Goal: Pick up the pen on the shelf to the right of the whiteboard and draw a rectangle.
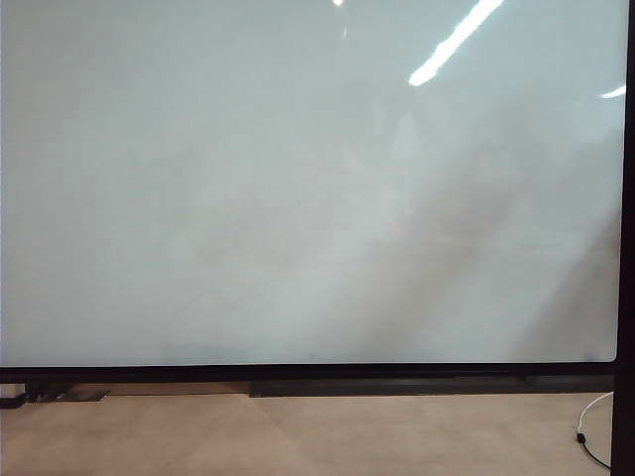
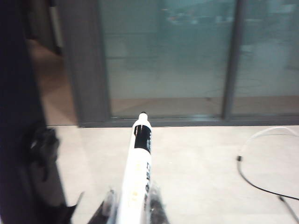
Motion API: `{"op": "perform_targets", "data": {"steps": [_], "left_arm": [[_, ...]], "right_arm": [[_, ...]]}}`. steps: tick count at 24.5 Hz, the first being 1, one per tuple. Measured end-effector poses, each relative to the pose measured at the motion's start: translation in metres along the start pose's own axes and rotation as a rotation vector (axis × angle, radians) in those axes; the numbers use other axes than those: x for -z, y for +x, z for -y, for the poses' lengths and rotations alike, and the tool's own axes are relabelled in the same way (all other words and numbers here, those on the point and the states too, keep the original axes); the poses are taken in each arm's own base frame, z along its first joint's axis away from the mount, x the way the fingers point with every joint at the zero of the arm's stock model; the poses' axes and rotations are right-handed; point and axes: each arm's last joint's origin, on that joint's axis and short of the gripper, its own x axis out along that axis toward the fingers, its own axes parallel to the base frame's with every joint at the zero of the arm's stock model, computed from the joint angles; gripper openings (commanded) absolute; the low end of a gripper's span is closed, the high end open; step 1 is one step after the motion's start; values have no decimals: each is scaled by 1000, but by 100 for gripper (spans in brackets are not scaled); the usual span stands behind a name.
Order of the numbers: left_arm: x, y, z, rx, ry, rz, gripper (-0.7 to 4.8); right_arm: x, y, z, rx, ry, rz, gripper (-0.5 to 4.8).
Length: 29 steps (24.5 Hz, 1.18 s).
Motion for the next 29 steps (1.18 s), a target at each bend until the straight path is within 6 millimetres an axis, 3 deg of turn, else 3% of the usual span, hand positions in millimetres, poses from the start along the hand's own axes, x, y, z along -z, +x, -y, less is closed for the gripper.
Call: {"op": "perform_targets", "data": {"steps": [7,9,13,19,22,29], "left_arm": [[0,0,0,0,0,0,-5],[0,0,0,0,0,0,-5],[0,0,0,0,0,0,-5],[0,0,0,0,0,0,-5],[0,0,0,0,0,-1,-5],[0,0,0,0,0,0,-5]], "right_arm": [[-38,-22,-7,178,-54,-75,-6],[-54,-38,-30,263,-62,-105,-7],[-89,-71,-103,371,-140,-87,-7],[-109,-104,-165,342,-186,-103,-7],[-113,-118,-210,137,-249,-121,-6],[-106,-128,-269,-148,-370,-140,-6]]}}
